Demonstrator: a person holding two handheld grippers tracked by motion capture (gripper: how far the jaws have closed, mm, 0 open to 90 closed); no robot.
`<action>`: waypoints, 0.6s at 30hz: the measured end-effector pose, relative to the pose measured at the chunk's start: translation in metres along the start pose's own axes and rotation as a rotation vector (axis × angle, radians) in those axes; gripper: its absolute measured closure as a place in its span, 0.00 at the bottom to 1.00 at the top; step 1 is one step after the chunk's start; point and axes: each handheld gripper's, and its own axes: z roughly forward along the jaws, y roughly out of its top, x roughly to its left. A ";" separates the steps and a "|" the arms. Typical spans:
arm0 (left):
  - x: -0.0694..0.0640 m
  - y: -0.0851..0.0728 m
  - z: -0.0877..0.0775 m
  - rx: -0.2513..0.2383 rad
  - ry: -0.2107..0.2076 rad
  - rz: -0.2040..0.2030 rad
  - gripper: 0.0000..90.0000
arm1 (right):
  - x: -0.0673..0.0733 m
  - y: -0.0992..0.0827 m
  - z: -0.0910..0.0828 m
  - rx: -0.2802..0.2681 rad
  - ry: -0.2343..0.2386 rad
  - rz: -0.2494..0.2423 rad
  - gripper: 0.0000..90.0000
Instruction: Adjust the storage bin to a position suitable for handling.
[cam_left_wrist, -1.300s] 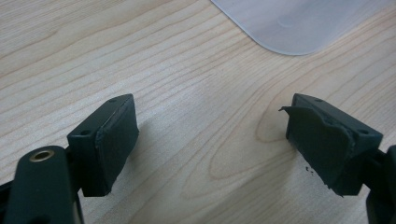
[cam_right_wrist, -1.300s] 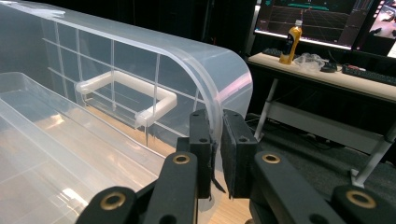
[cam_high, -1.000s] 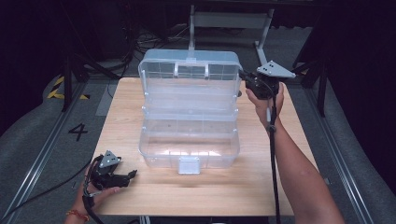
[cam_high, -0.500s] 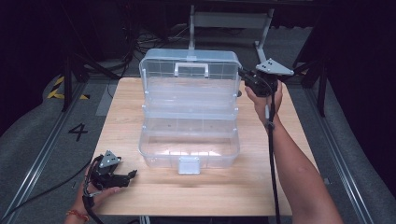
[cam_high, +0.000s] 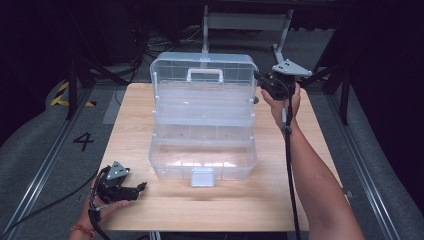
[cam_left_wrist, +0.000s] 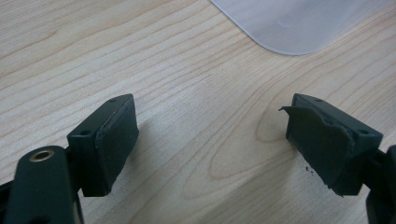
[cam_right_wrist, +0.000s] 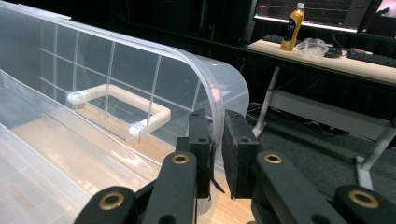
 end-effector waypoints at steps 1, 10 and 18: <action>0.000 0.000 0.000 -0.001 0.000 0.000 0.19 | 0.000 0.000 0.001 0.002 -0.003 -0.005 0.92; 0.000 0.000 0.000 -0.001 0.002 0.000 0.19 | -0.004 0.000 0.009 0.015 -0.008 0.005 0.91; 0.000 0.000 0.000 -0.001 0.002 -0.004 0.19 | -0.007 0.001 0.018 0.037 -0.011 0.005 0.91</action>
